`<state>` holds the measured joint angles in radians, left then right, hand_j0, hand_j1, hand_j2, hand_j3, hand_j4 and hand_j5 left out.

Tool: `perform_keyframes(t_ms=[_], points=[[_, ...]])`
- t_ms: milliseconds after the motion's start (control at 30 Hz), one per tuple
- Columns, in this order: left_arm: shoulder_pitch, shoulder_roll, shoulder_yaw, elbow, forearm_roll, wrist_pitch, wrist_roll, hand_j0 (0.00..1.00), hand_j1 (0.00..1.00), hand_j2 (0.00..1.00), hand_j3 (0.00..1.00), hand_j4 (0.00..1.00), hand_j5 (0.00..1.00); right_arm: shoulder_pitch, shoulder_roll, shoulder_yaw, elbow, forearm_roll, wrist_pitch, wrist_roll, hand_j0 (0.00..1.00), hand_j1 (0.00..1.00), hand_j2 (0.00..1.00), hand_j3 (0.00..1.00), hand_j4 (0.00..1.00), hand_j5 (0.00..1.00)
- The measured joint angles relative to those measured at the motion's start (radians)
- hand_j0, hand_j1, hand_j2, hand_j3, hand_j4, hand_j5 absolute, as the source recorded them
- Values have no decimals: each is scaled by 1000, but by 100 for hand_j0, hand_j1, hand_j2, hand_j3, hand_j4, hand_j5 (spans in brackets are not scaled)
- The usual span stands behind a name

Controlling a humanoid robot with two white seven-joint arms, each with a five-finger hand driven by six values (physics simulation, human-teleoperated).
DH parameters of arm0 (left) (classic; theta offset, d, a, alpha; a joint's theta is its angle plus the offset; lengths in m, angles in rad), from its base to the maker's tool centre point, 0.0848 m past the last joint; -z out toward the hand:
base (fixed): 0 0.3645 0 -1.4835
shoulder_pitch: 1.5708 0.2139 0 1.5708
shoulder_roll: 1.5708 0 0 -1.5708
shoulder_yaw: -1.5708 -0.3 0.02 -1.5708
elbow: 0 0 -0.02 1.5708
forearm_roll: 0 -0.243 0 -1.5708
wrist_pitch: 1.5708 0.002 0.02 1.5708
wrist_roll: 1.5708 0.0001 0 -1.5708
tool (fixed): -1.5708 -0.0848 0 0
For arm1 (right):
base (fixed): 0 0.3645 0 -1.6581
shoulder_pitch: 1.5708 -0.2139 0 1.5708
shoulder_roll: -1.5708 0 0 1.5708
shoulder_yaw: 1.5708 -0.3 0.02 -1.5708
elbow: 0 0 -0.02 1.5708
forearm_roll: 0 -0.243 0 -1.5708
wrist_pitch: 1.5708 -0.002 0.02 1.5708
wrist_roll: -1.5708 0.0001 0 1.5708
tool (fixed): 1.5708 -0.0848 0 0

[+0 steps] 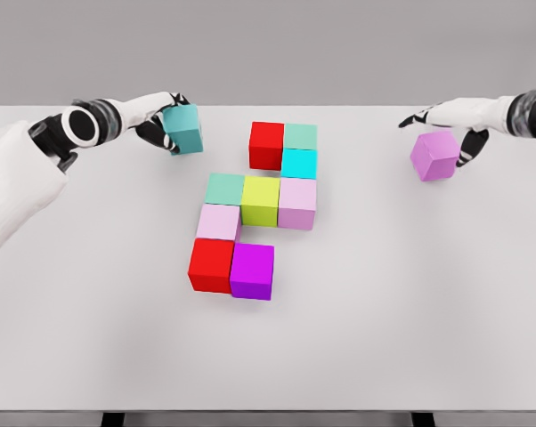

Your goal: Assemble the squares on the desktop into the number 2

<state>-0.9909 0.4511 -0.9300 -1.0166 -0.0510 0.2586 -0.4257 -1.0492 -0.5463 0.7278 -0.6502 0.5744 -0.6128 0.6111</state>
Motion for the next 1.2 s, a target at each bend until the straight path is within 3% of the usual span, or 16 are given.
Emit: perform_keyframes(t_ms=[333,600,633,700,800,1200], points=[[-9,-56,-24,1,-157,-145,-1,51,51,51,51,51,51,-14,35,50,84,19,-1,0,100,100,100,100,100,100],[-25,-102,-36,57,-176,-156,-2,52,52,52,52,52,52,-17,40,55,94,19,1,0,100,100,100,100,100,100],[-25,-104,-36,60,-176,-155,-2,52,52,52,52,52,52,-17,39,55,94,18,1,-1,98,98,98,98,98,98],[-26,-111,-37,68,-177,-154,-2,52,52,52,52,52,52,-17,39,55,94,18,1,-1,85,85,85,85,85,85],[-26,-122,-37,74,-176,-154,-2,56,56,56,56,56,56,-18,39,53,94,13,0,0,77,77,77,77,77,77],[-26,-137,-37,77,-173,-153,-3,73,73,73,73,73,73,-18,50,40,94,12,8,-7,63,63,63,63,63,63]])
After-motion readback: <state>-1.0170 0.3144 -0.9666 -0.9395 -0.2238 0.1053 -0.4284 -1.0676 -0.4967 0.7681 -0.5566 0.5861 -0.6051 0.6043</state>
